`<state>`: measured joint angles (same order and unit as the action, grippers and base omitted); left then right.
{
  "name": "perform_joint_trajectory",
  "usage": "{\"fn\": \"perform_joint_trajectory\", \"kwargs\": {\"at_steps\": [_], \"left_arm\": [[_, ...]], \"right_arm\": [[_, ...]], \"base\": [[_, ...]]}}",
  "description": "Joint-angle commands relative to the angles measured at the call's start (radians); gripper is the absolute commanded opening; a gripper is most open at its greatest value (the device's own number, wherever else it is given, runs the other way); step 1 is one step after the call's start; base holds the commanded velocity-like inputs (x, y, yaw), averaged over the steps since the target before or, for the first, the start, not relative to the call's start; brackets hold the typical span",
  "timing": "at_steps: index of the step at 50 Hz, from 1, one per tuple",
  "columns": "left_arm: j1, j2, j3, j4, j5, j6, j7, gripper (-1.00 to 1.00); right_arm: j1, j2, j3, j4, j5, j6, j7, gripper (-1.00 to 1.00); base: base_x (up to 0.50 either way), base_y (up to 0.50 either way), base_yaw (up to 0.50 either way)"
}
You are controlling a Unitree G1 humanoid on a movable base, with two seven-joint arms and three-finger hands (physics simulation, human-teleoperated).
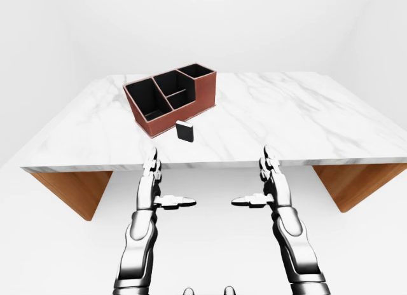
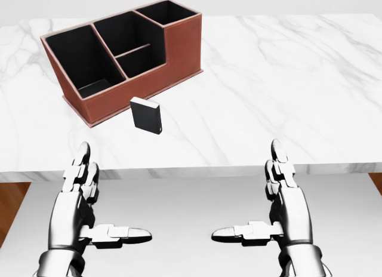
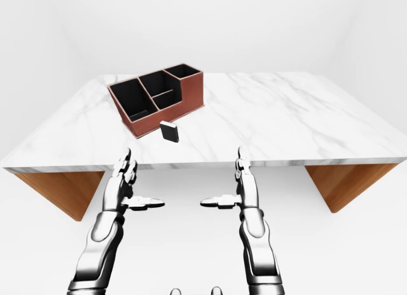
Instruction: Pick up the book and place it in the left compartment of the caddy.
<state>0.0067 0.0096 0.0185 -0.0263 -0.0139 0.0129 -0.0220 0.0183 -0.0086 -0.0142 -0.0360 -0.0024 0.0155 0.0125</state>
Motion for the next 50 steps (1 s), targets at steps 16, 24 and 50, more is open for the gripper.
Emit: {"fn": "perform_joint_trajectory", "kwargs": {"at_steps": [16,24,50], "left_arm": [[0.072,0.020,0.080,-0.274,-0.092,0.074,-0.086,1.00],[0.082,0.024,0.129,-0.386,-0.137,0.074,-0.097,1.00],[0.058,0.051,0.254,-0.405,-0.241,0.074,-0.102,1.00]], "right_arm": [[0.088,0.012,-0.031,-0.320,0.007,0.072,-0.042,1.00],[0.126,-0.009,0.010,-0.479,-0.035,0.072,-0.020,1.00],[0.182,0.006,0.029,-0.879,-0.179,0.072,0.027,1.00]], "base": [[0.00,0.00,0.00],[0.00,0.00,0.00],[0.00,0.00,0.00]]}}
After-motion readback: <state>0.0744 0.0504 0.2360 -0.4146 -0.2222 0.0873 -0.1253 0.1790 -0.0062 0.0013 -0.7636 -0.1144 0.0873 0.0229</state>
